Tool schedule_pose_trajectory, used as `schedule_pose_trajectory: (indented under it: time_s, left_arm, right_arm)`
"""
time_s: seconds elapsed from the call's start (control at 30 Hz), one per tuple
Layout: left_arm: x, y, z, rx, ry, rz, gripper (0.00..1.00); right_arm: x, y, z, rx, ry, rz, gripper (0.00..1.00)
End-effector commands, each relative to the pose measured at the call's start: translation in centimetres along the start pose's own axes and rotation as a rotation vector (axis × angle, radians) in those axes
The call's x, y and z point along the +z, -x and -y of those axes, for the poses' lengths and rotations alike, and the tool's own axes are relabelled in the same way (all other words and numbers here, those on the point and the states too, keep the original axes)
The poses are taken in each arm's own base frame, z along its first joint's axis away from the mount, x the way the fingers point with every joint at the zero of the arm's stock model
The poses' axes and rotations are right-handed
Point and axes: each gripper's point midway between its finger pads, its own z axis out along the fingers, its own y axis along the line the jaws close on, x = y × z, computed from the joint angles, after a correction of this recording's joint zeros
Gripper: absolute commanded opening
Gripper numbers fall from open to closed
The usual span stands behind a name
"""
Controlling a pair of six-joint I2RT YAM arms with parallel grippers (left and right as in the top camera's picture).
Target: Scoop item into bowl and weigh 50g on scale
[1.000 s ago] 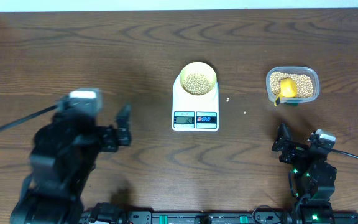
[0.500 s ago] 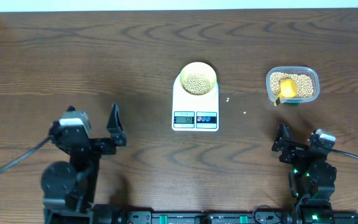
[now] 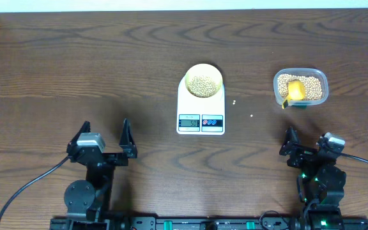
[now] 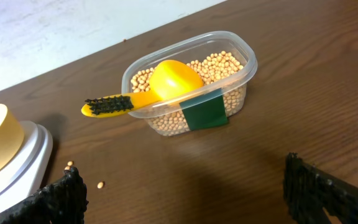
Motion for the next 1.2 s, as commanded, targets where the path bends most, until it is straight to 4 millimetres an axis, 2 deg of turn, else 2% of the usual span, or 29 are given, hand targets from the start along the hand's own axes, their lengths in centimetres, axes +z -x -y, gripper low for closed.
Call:
schedule_pose_trajectory:
  time_s: [0.0, 0.27, 0.4, 0.63, 1.17]
  left_arm:
    - [0.0, -1.3, 0.3, -0.013, -0.031, -0.002, 0.99]
    - [0.3, -5.2, -0.3, -0.012, -0.025, -0.035, 0.99]
    - [0.5, -6.4, -0.5, -0.012, -0.020, -0.064, 0.99]
    - [0.5, -9.6, -0.9, -0.012, -0.005, -0.159, 0.99]
    - [0.6, -9.6, -1.4, -0.010, 0.024, -0.157, 0.99]
  right_arm:
    - [0.0, 0.0, 0.1, 0.011, -0.001, -0.001, 0.99]
    - [0.0, 0.0, 0.1, 0.011, -0.001, -0.001, 0.99]
    - [0.0, 0.0, 0.1, 0.011, -0.001, -0.001, 0.99]
    - [0.0, -0.1, 0.1, 0.011, -0.001, -0.001, 0.99]
    - [0.0, -0.1, 0.1, 0.011, -0.001, -0.001, 0.99]
